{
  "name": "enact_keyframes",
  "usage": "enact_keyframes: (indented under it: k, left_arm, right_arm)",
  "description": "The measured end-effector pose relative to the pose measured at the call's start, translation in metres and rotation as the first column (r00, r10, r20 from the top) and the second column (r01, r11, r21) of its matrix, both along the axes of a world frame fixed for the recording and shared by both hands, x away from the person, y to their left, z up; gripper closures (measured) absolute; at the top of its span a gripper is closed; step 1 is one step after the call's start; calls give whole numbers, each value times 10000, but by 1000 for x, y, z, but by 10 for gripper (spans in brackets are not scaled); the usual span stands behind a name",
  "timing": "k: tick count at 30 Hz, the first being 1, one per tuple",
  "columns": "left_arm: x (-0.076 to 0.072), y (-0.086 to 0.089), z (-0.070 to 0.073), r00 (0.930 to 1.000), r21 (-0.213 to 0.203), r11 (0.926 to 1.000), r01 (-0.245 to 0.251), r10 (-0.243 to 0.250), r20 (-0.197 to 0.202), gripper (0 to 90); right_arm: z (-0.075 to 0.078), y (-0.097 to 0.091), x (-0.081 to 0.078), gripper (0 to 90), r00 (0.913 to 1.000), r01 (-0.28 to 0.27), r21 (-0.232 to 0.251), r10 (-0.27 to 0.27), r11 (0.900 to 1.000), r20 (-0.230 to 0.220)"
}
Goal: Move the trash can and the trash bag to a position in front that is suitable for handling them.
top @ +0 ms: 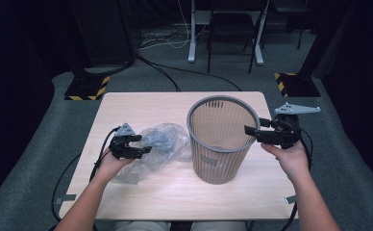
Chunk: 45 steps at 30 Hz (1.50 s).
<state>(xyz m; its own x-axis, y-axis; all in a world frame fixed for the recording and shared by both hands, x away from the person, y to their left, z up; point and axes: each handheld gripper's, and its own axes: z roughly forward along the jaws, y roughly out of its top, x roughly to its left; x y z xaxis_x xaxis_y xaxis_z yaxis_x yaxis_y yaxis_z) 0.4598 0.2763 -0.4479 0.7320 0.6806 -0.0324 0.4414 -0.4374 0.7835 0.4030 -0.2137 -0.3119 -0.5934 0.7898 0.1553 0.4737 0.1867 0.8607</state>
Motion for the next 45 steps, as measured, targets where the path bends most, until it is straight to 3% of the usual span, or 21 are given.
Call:
enact_keyframes:
  k: [5,13,20,31,39,45]
  left_arm:
    - [10,-2,-8,9998,226,9997,-120,124,-160,345]
    - [10,-6,-13,9991,495,9981,360,-350,-222,613]
    - [2,-2,-13,9960,675,9940,862,-845,-284,774]
    - [-27,32,-14,9925,510,9914,1205,-1193,-263,812]
    - [-53,48,-14,9870,711,9845,1605,-1593,-216,812]
    - [-64,58,-13,9880,617,9861,1542,-1539,-104,811]
  right_arm:
    - [0,1,-2,396,9999,116,19,-116,9999,-41]
    - [0,7,-7,448,9998,-172,182,172,9997,-22]
    - [-1,16,-15,452,9974,-725,266,726,9970,-30]
    - [-4,36,-32,452,9899,-1416,544,1417,9884,20]
    - [-8,45,-41,451,9820,-1885,916,1883,9778,105]
    - [-7,47,-43,445,9791,-2032,889,2032,9751,93]
